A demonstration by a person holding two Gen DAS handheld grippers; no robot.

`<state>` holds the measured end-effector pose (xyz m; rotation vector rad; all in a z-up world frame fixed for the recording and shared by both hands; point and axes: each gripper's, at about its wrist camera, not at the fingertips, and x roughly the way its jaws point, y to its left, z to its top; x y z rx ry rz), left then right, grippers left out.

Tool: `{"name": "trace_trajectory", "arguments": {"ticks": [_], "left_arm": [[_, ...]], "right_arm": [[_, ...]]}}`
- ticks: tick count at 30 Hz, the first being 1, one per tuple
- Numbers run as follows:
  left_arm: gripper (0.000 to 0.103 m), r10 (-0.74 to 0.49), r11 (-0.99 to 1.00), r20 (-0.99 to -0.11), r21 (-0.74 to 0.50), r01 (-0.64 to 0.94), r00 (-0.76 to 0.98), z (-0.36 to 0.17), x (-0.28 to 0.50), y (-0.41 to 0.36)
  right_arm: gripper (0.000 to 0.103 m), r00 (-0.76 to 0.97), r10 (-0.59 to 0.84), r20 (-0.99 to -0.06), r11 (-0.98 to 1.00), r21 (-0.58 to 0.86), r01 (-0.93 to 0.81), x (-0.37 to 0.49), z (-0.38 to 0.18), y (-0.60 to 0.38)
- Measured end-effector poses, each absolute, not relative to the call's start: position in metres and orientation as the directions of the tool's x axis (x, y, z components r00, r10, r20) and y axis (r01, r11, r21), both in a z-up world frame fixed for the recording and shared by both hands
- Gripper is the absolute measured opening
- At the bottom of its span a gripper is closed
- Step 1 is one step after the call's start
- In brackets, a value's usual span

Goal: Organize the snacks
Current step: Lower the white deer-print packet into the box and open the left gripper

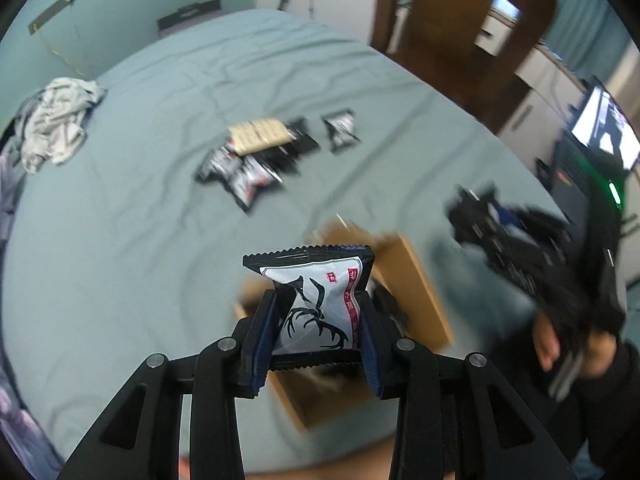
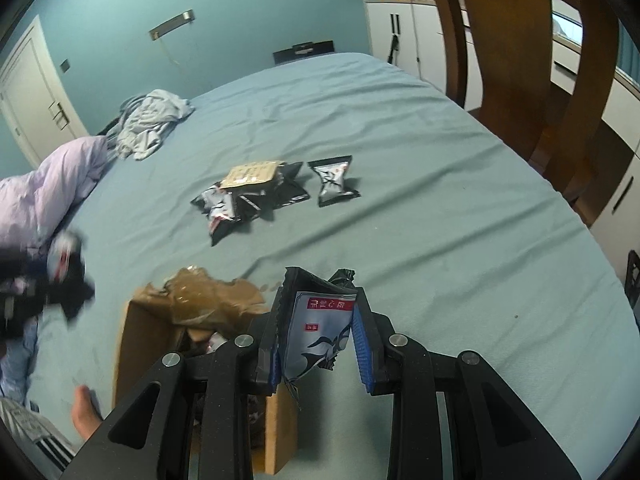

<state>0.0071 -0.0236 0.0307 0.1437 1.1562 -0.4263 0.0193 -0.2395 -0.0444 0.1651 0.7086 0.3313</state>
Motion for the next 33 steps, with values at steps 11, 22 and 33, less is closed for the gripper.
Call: {"name": "trace_trajectory", "arguments": {"ticks": [11,22,33], "left_arm": [[0.037,-0.198,0.881,-0.953,-0.070,0.468,0.230,-0.034,-0.034,-0.045],[0.042,-0.119,0.893,-0.977,-0.028,0.450,0.176,-0.064,-0.026,-0.049],[0.083,-0.071,0.937,-0.938,0.055,0.345,0.340,-0.042,-0.017,-0.030]], "right_arm": [[0.027,0.659,0.390,-0.644,0.920,0.246,-0.304,0.002,-0.047,-0.233],[0.027,0.620,0.360,-0.697,0.926,0.189,-0.326,0.008,-0.049,-0.213],[0.027,0.608,0.362,-0.707,0.915,0.145,-0.376,0.006,-0.051,-0.199]]}}
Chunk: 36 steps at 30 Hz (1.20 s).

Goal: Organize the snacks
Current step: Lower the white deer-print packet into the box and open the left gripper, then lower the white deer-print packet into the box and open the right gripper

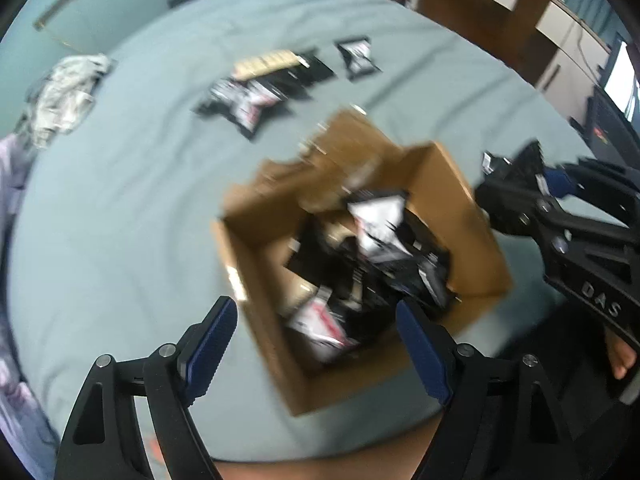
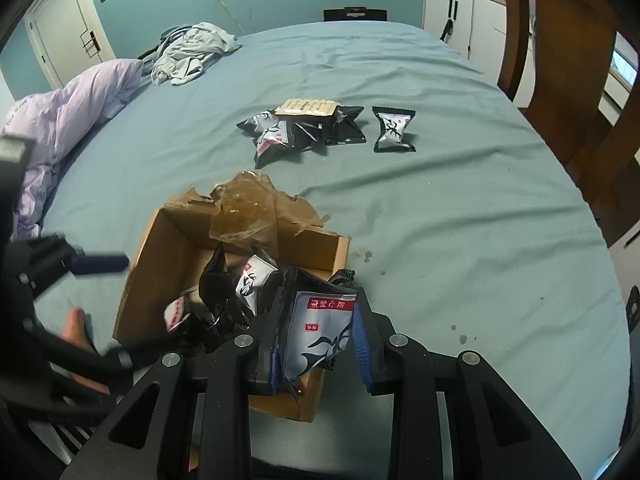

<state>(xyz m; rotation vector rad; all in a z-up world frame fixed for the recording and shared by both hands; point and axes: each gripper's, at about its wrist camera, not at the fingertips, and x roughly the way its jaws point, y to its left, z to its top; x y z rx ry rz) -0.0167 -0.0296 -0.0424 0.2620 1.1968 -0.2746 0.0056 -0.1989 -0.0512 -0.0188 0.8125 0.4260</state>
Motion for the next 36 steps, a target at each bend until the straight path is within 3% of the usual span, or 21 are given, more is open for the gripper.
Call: {"name": "trace_trajectory", "arguments": {"ticks": [15,25,27,31,36], "left_arm": [[0.083,-0.015,0.959,-0.912,0.103,0.265,0.409,-0.035,-0.007,-0.014],[0.083,0.000,0.964,-0.910,0.111,0.244,0.416,-0.034,-0.006,-0.010],[0.083,0.000,0.963,-0.909,0.112,0.244,0.416,-0.034,-0.006,-0.010],[0.083,0.001,0.963,-0.910,0.114,0.246,0.415,-0.034,-0.006,-0.010],[0.083,0.009,0.963,-0.907,0.121,0.242,0.420,-0.034,-0.006,-0.010]], "right_arm": [[0.028,0.583,0.352,-0.732,0.896,0.083,-0.436,-0.002,-0.055,-0.181],[0.030,0.550,0.415,-0.725,0.886,0.185,-0.425,0.002,-0.056,-0.189],[0.032,0.545,0.430,-0.720,0.883,0.211,-0.419,0.004,-0.056,-0.192],[0.049,0.558,0.424,-0.713,0.892,0.222,-0.394,0.006,-0.055,-0.197],[0.058,0.609,0.415,-0.676,0.902,0.218,-0.372,0.000,-0.048,-0.202]]}}
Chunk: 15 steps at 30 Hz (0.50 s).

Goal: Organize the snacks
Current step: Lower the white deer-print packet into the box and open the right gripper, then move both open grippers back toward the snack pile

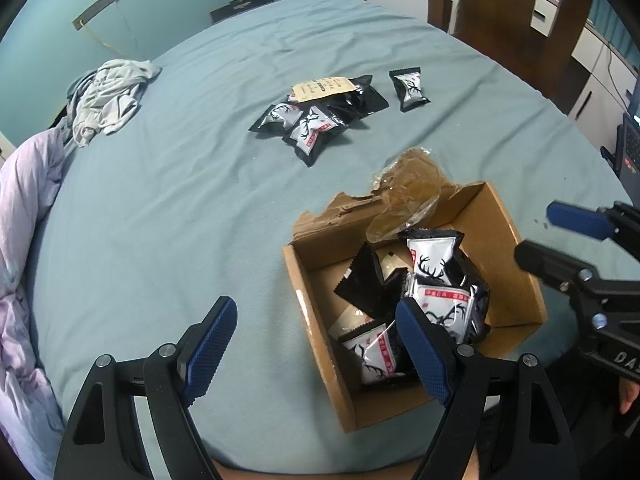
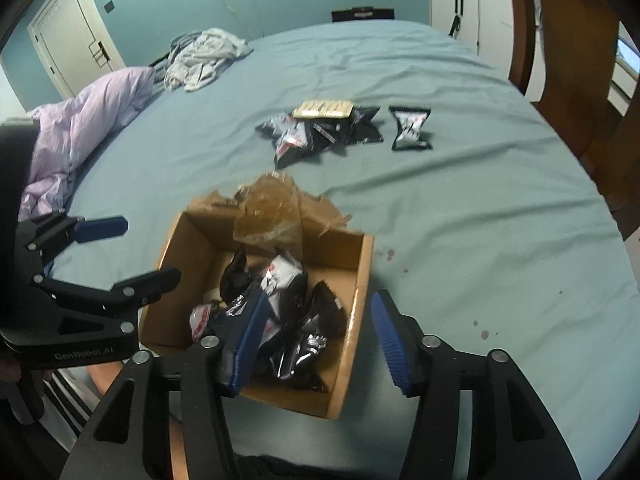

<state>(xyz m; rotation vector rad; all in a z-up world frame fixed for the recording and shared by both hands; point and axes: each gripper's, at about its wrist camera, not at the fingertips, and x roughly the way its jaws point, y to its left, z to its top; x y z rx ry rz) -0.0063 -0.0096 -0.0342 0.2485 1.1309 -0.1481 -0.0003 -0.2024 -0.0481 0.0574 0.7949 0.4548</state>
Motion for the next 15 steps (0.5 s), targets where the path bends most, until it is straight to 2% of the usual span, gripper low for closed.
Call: {"name": "trace_trajectory", "arguments": {"ticks": [4,15], "left_arm": [[0.083,0.012,0.963,-0.906,0.124,0.238,0.422,-0.034,-0.006,-0.009],[0.083,0.012,0.964,-0.900,0.126,0.233,0.436,-0.029,-0.008,-0.008]], "right_arm": [[0.064,0.642,0.402,-0.653,0.913,0.226,-0.340,-0.003,-0.046,-0.209],[0.065,0.671,0.380,-0.636,0.925,0.249,-0.288,-0.003,-0.043,-0.222]]}}
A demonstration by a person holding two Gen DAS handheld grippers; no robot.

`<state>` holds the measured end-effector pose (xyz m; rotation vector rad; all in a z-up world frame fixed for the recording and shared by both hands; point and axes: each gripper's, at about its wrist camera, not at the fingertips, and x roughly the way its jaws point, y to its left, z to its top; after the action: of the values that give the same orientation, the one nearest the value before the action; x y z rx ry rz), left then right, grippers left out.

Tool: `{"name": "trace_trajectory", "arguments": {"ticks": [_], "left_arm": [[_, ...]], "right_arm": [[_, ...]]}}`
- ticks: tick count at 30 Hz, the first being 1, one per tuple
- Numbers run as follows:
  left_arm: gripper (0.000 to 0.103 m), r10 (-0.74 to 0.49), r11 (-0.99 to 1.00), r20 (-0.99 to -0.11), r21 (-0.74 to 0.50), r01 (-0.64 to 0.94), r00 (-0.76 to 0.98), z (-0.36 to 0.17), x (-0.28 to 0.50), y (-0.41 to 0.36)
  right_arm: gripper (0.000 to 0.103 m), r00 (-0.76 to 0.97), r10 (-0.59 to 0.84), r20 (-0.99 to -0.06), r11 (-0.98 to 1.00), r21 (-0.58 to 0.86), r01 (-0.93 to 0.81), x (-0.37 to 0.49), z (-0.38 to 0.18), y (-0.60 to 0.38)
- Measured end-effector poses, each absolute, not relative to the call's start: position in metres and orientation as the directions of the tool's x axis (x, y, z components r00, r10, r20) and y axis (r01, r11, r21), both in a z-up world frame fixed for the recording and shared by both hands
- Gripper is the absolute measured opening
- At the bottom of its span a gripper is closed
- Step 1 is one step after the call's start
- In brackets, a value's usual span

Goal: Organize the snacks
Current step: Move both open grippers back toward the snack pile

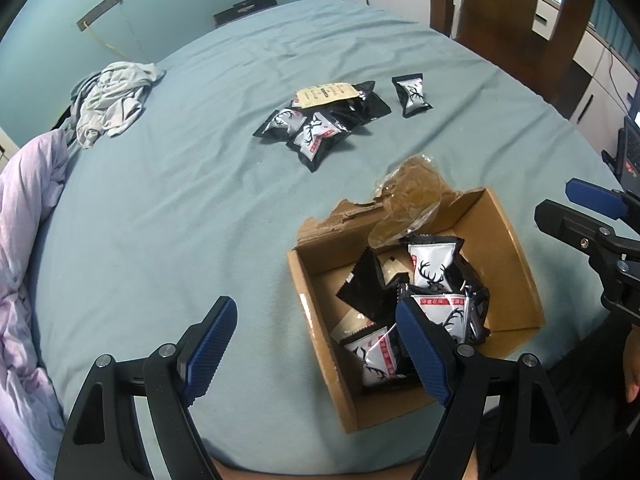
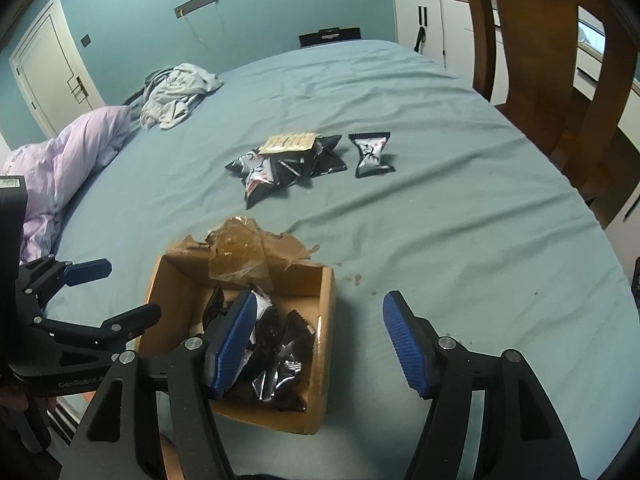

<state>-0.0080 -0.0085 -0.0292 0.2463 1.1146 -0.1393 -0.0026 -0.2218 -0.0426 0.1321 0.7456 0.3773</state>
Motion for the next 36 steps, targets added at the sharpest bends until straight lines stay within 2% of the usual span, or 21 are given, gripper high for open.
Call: {"name": "trace_trajectory", "arguments": {"ticks": [9,19,25,30,36], "left_arm": [[0.083,0.019,0.965,-0.888,0.137,0.224,0.460,-0.022,-0.008,-0.008],[0.084,0.026,0.969,-0.867,0.144,0.200,0.497,-0.011,0.001,-0.004],[0.085,0.051,0.966,-0.845,0.177,0.188,0.532,-0.006,0.035,-0.011],[0.085,0.042,0.976,-0.861,0.144,0.164,0.506,-0.016,0.073,-0.013],[0.085,0.081,0.957,-0.862,0.207,0.202,0.500,-0.036,0.089,-0.021]], "right_arm": [[0.065,0.679,0.376,-0.631,0.926,0.245,-0.286,0.001,-0.040,-0.226],[0.065,0.653,0.406,-0.639,0.913,0.313,-0.261,0.024,-0.039,-0.239],[0.065,0.645,0.407,-0.647,0.912,0.319,-0.256,0.054,-0.036,-0.239],[0.065,0.633,0.377,-0.676,0.926,0.289,-0.243,0.088,-0.042,-0.231],[0.065,0.614,0.365,-0.699,0.930,0.298,-0.214,0.127,-0.050,-0.226]]}}
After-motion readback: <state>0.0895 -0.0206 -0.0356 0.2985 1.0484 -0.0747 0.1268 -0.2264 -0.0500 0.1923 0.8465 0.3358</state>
